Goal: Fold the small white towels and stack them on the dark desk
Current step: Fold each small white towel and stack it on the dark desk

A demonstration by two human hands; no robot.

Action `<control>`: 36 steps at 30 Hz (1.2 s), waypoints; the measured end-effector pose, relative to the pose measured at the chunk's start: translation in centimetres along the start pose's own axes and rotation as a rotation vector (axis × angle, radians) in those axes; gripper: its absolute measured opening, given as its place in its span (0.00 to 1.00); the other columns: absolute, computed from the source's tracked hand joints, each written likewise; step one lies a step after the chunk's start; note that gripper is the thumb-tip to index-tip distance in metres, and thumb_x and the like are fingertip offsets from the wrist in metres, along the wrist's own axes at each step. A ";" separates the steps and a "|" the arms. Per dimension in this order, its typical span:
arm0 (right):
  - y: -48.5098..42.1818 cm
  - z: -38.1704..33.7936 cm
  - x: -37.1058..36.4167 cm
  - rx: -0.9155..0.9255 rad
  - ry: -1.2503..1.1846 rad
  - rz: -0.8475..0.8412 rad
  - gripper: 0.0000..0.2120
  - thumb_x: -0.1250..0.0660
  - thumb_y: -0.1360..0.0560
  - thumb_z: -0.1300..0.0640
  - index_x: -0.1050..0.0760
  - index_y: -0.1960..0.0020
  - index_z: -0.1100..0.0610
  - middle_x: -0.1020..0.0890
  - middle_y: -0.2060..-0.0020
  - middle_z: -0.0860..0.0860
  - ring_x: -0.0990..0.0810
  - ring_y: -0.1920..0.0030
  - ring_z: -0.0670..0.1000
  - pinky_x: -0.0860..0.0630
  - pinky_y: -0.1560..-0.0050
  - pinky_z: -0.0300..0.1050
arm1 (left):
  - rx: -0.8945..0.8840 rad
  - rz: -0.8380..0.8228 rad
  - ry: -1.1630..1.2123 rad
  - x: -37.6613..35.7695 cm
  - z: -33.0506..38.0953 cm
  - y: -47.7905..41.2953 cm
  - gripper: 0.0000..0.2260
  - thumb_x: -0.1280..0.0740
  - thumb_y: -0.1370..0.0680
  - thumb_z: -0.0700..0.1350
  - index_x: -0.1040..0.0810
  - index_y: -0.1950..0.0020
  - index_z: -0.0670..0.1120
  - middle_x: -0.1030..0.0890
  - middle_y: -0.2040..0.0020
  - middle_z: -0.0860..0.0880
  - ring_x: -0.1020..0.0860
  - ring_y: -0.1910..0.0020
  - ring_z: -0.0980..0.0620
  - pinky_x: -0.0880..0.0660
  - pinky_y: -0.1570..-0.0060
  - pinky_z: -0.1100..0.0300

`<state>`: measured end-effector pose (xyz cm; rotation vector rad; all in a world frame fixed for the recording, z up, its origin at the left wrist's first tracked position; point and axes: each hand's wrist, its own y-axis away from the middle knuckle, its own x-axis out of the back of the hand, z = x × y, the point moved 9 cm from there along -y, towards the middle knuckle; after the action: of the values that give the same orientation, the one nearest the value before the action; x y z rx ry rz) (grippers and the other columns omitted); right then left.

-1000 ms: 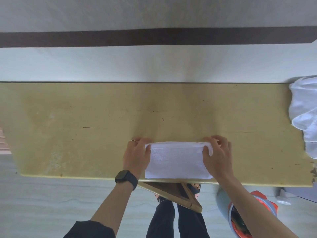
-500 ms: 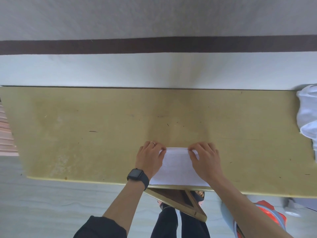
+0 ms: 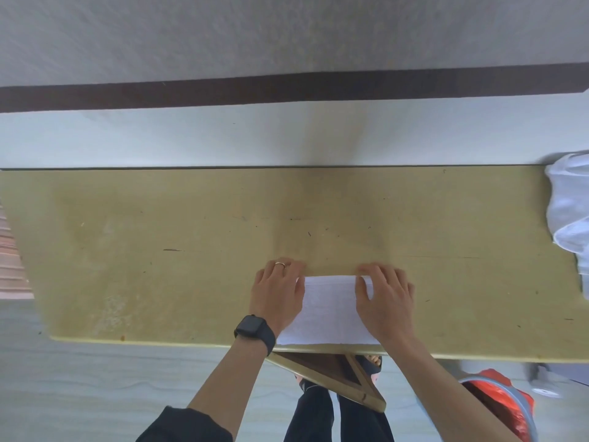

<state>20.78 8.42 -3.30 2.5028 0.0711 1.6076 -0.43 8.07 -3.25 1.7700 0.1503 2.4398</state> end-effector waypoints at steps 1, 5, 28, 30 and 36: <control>0.8 0.5 0.4 -0.015 -0.014 0.039 0.09 0.36 0.22 0.55 0.22 0.43 0.50 0.21 0.43 0.47 0.29 0.41 0.53 0.34 0.43 0.48 | -0.042 0.057 -0.017 0.0 0.6 0.7 0.12 0.33 0.22 0.46 0.22 0.39 0.50 0.19 0.41 0.48 0.22 0.42 0.45 0.24 0.45 0.51; 4.9 1.0 -0.2 -0.013 0.027 0.075 0.19 0.43 0.22 0.50 0.28 0.34 0.53 0.28 0.31 0.50 0.32 0.31 0.56 0.35 0.36 0.52 | -0.169 0.014 -0.022 -3.0 2.8 3.7 0.21 0.41 0.19 0.51 0.30 0.27 0.50 0.29 0.27 0.46 0.31 0.28 0.44 0.32 0.30 0.44; -4.9 -2.8 -1.5 0.131 0.301 -0.056 0.17 0.42 0.21 0.45 0.27 0.34 0.41 0.41 0.23 0.51 0.49 0.22 0.55 0.52 0.26 0.66 | 0.048 -0.029 -0.132 -2.0 1.3 5.0 0.17 0.31 0.27 0.47 0.24 0.38 0.56 0.18 0.53 0.50 0.21 0.55 0.46 0.25 0.48 0.50; -6.4 -4.6 -2.4 0.196 0.291 -0.104 0.18 0.40 0.21 0.47 0.28 0.32 0.40 0.41 0.23 0.51 0.50 0.23 0.54 0.51 0.26 0.63 | 0.055 -0.063 -0.128 -2.1 1.7 5.3 0.17 0.30 0.29 0.47 0.24 0.40 0.55 0.18 0.57 0.51 0.21 0.58 0.47 0.24 0.52 0.51; -4.3 -6.0 -3.3 0.306 0.147 -0.152 0.20 0.41 0.18 0.52 0.32 0.26 0.45 0.37 0.23 0.50 0.44 0.22 0.53 0.44 0.25 0.57 | -0.019 0.008 -0.069 -2.3 2.0 6.8 0.14 0.38 0.24 0.51 0.23 0.39 0.53 0.17 0.55 0.53 0.20 0.57 0.49 0.24 0.55 0.54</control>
<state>14.17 12.90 -4.55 2.5090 0.5513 1.8322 1.86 0.96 -3.75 1.8477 0.1126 2.3735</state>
